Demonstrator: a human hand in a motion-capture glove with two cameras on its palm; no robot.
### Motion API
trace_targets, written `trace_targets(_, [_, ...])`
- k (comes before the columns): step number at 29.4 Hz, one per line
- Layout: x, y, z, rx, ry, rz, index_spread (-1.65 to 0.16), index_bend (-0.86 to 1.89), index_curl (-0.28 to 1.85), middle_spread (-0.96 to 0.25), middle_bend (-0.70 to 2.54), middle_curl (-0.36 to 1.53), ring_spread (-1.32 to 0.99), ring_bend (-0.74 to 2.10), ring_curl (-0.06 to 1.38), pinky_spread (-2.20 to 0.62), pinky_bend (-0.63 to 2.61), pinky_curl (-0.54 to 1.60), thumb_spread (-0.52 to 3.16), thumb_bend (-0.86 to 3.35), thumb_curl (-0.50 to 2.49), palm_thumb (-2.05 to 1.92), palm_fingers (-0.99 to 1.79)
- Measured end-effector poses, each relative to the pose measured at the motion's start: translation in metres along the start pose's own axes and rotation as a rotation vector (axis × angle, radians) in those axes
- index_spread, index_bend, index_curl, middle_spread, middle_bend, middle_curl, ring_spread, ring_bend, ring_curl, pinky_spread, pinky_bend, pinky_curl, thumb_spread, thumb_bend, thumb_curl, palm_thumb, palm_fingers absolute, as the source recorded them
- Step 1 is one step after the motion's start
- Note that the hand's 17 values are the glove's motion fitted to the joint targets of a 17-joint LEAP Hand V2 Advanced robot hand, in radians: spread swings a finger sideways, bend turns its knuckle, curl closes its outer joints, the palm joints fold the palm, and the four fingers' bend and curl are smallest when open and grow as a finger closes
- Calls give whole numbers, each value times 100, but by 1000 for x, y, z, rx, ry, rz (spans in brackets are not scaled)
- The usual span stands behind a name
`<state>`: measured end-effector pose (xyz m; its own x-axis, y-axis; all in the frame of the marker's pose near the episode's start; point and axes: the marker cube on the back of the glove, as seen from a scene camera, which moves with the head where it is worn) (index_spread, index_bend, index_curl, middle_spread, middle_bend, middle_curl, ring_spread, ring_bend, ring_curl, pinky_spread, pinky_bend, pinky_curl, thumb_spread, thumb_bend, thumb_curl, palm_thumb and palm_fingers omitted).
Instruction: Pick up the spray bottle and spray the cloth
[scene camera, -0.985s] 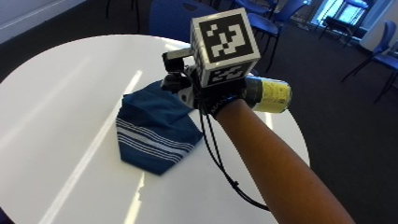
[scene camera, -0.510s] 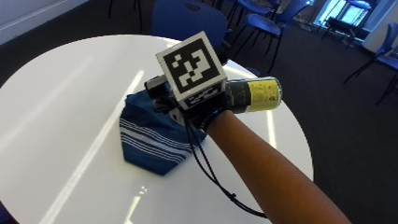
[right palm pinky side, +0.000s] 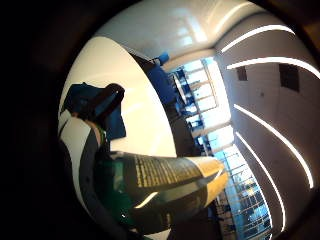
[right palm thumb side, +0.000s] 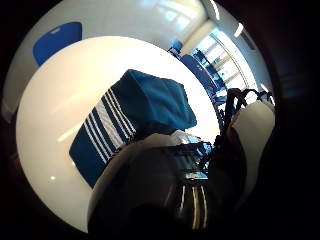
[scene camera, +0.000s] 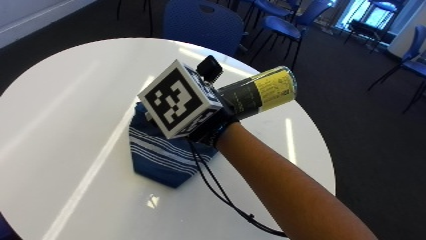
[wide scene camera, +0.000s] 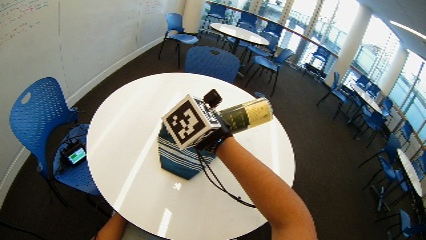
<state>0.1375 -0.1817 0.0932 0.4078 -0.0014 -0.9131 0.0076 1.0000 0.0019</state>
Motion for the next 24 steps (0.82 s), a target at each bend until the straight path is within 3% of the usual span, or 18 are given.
trace_targets(24, [-43,10,6,39,164,-181,-24,54,55,-21,64,50,-23,59,45,-30,35,40,19,-3,83,86,140])
